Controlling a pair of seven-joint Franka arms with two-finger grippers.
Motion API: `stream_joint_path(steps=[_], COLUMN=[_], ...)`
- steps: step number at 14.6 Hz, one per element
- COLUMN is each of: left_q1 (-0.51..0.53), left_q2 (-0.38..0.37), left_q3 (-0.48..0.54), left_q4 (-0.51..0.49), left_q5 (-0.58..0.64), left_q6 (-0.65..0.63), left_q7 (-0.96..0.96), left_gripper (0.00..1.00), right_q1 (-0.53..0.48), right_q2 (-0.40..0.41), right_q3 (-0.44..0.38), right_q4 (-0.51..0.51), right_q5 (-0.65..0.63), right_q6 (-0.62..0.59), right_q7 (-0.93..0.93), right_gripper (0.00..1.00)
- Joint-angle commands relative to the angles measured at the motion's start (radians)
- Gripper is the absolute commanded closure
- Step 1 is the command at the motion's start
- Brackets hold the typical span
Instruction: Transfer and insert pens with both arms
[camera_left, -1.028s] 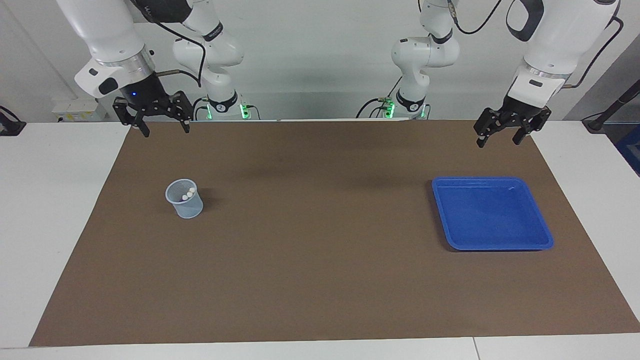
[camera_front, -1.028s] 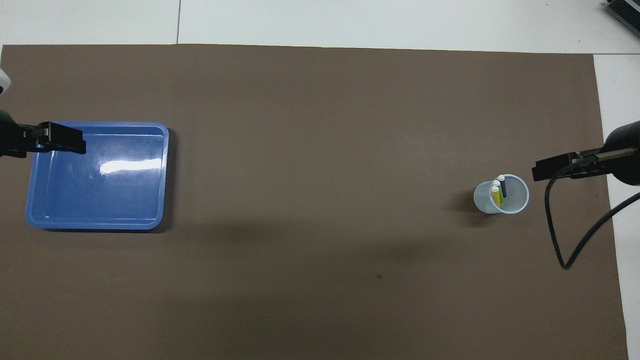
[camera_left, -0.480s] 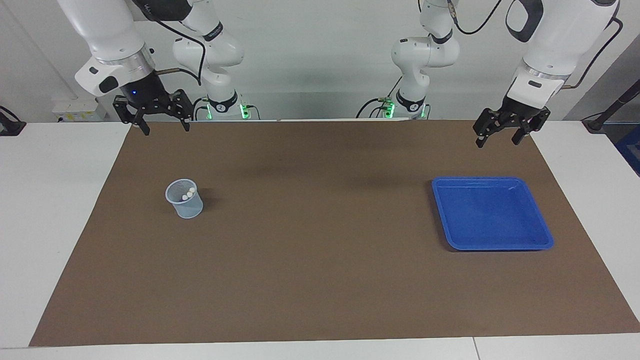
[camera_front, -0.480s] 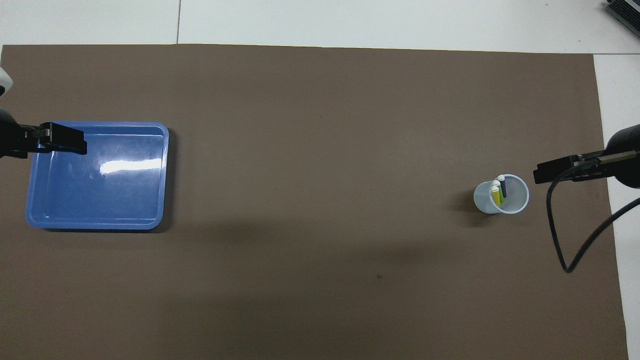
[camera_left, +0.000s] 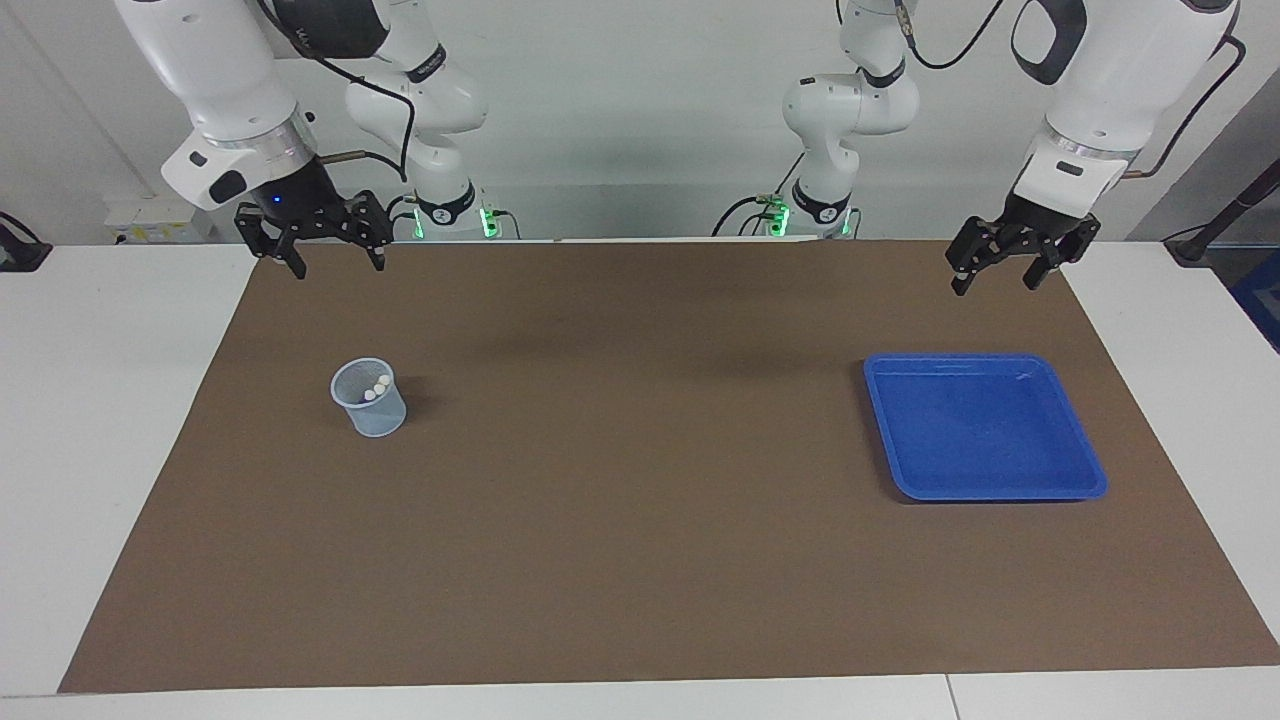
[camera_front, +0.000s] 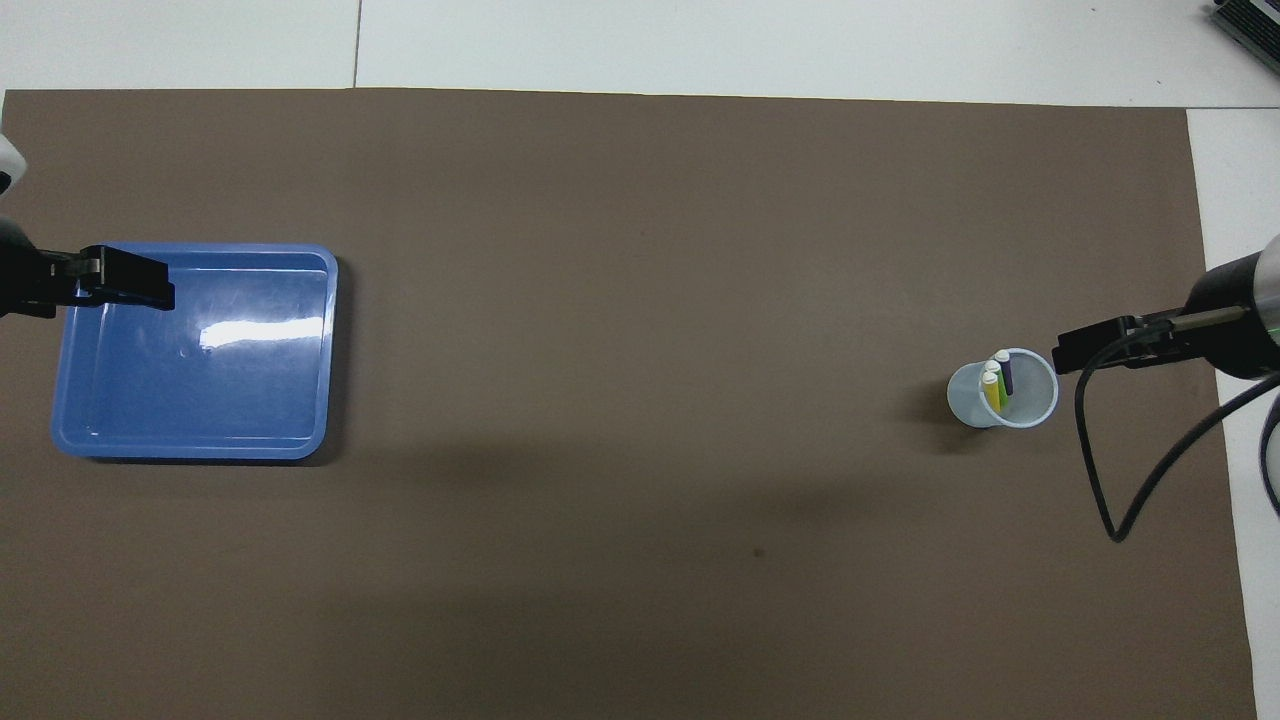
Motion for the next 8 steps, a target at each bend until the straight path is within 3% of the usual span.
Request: stream_joint_path(steps=[1,8], left_q1=[-0.012,-0.012], left_q2=[0.013,0.013], left_q3=[0.015,0.016], left_q4=[0.029,0.035], left_q5=[-0.01,-0.001], left_q6=[-0.029,-0.042], left_q7=[0.006,0.005], left_gripper=[0.0,0.0], right_q1=[-0.023,-0.025], right_q2=[-0.01,-0.01], right_q3=[0.021,0.019], right_q4=[-0.006,-0.006], right_q5=[0.007,0.007], right_q6=[-0.035,-0.026], right_q7=[0.009,0.011], right_gripper=[0.0,0.0])
